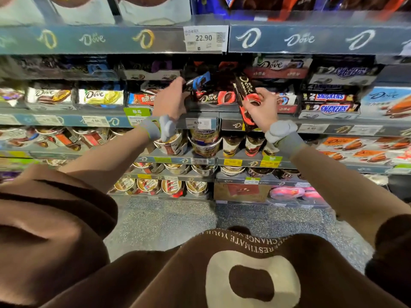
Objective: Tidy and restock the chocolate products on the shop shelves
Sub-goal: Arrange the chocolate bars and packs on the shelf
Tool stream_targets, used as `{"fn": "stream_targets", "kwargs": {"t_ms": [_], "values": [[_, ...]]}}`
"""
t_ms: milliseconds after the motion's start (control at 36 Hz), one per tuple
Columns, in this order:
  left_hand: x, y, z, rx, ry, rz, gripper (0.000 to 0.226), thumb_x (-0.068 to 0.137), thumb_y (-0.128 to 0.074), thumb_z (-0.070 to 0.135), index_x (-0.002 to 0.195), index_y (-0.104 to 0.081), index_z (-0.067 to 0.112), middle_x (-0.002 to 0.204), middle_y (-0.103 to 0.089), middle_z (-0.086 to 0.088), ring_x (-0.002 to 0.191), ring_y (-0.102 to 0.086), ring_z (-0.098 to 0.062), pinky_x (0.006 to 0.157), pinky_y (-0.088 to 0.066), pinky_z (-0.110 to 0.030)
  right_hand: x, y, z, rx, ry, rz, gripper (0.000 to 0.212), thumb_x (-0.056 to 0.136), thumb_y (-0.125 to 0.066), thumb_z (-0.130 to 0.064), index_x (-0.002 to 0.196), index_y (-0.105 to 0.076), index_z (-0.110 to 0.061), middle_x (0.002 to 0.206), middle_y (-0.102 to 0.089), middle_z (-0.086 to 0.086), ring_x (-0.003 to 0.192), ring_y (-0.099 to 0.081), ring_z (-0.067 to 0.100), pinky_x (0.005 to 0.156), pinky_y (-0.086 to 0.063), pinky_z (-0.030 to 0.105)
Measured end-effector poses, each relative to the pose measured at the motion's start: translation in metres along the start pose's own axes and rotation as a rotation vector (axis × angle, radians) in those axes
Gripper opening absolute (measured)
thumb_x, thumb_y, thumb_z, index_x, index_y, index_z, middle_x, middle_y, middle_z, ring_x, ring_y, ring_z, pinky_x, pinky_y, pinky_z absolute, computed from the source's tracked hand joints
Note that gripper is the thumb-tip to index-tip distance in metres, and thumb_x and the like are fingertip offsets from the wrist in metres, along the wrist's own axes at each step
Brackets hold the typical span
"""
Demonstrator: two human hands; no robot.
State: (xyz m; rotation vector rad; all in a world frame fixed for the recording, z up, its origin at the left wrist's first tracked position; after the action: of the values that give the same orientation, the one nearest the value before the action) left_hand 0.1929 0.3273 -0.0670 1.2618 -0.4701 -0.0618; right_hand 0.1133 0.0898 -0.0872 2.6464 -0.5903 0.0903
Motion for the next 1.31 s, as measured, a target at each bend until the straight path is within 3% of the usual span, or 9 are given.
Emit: {"fn": "stream_targets", "kwargs": {"t_ms": [194, 333, 472, 556, 778, 833, 972, 1139, 1306], "values": [[-0.019, 0.002, -0.025, -0.221, 0.124, -0.006, 0.034, 0.095, -0.053, 0.019, 0.119, -0.04, -0.001, 0.095, -0.064, -0.021, 0.083, -0.06, -0.038, 0.062, -0.033, -0.035, 0.005, -0.011, 0.006, 0.064, -0.065, -0.091, 0.062, 0.065, -0.082, -0.035, 0.113, -0.062, -0.002, 0.109, -0.068, 0.01, 0.104, -0.063, 0.02, 0.096, -0.05, 0.033], [-0.031, 0.003, -0.029, -0.515, 0.202, 0.05, 0.027, 0.09, -0.06, 0.02, 0.097, -0.035, 0.013, 0.081, -0.057, -0.014, 0.07, -0.055, -0.028, 0.062, -0.042, -0.035, -0.001, -0.011, -0.007, 0.13, -0.09, -0.093, 0.03, 0.071, -0.082, -0.016, 0.098, -0.069, -0.009, 0.089, -0.069, -0.004, 0.081, -0.064, -0.001, 0.08, -0.05, 0.016], [-0.038, -0.006, -0.037, -0.868, 0.419, 0.014, 0.032, 0.077, -0.057, 0.009, 0.082, -0.031, 0.026, 0.085, -0.055, -0.02, 0.078, -0.066, -0.035, 0.069, -0.056, -0.047, 0.0, -0.006, -0.007, 0.212, -0.119, -0.08, 0.033, 0.069, -0.083, -0.01, 0.1, -0.07, -0.007, 0.085, -0.068, -0.005, 0.069, -0.063, -0.009, 0.07, -0.05, 0.011], [-0.037, -0.011, -0.032, -1.061, 0.576, -0.029, 0.03, 0.087, -0.049, -0.009, 0.084, -0.032, 0.015, 0.078, -0.051, -0.011, 0.064, -0.058, -0.022, 0.059, -0.053, -0.03, 0.002, -0.003, -0.006, 0.234, -0.13, -0.08, 0.034, 0.067, -0.084, -0.007, 0.095, -0.065, -0.009, 0.087, -0.069, 0.001, 0.074, -0.066, 0.0, 0.073, -0.054, 0.019], [-0.033, -0.008, -0.025, -1.322, 0.723, 0.028, 0.031, 0.072, -0.032, -0.02, 0.075, -0.035, 0.011, 0.052, -0.047, -0.005, 0.042, -0.045, -0.012, 0.042, -0.032, -0.023, 0.009, 0.006, -0.008, 0.145, -0.032, -0.112, 0.032, 0.073, -0.081, -0.018, 0.101, -0.071, -0.01, 0.093, -0.068, -0.002, 0.074, -0.061, -0.008, 0.078, -0.049, 0.013], [-0.031, -0.01, -0.028, -1.349, 0.766, 0.031, 0.031, 0.075, -0.03, -0.021, 0.071, -0.043, 0.007, 0.041, -0.049, 0.002, 0.038, -0.044, -0.012, 0.04, -0.031, -0.02, 0.009, 0.003, -0.006, 0.145, -0.037, -0.177, 0.029, 0.076, -0.079, -0.016, 0.104, -0.071, -0.014, 0.097, -0.068, -0.001, 0.075, -0.061, -0.011, 0.079, -0.049, 0.01], [-0.027, -0.012, -0.023, -1.282, 0.673, -0.008, 0.014, 0.084, -0.056, 0.004, 0.07, -0.056, 0.005, 0.047, -0.053, -0.002, 0.036, -0.038, -0.011, 0.039, -0.029, -0.018, 0.01, -0.004, 0.001, 0.126, -0.058, -0.329, 0.022, 0.077, -0.077, -0.015, 0.096, -0.072, -0.026, 0.103, -0.07, 0.004, 0.096, -0.065, 0.019, 0.095, -0.052, 0.043], [-0.021, -0.013, -0.013, -1.113, 0.513, -0.14, 0.031, 0.082, -0.07, 0.043, 0.084, -0.068, 0.012, 0.065, -0.068, 0.0, 0.047, -0.044, -0.012, 0.048, -0.04, -0.019, 0.009, -0.009, -0.003, 0.078, -0.042, -0.382, 0.021, 0.075, -0.077, -0.02, 0.092, -0.073, -0.031, 0.109, -0.068, 0.0, 0.105, -0.063, 0.023, 0.098, -0.049, 0.045], [-0.019, -0.02, -0.003, -1.061, 0.47, -0.293, 0.03, 0.079, -0.073, 0.04, 0.065, -0.059, 0.018, 0.049, -0.053, 0.004, 0.043, -0.05, -0.002, 0.058, -0.042, -0.018, 0.013, -0.015, -0.009, 0.08, -0.07, -0.417, 0.023, 0.079, -0.074, -0.012, 0.1, -0.071, -0.021, 0.107, -0.068, -0.002, 0.105, -0.064, 0.018, 0.095, -0.052, 0.035]]}}
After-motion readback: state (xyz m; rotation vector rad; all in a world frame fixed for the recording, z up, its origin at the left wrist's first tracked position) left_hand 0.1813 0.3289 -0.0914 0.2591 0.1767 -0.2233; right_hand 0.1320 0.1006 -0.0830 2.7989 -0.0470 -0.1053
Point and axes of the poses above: each hand's wrist, its own x-axis towards the middle knuckle, its own y-axis out of the back of the hand, z = x × y, the point moved 4 cm from there along x, towards the middle knuckle
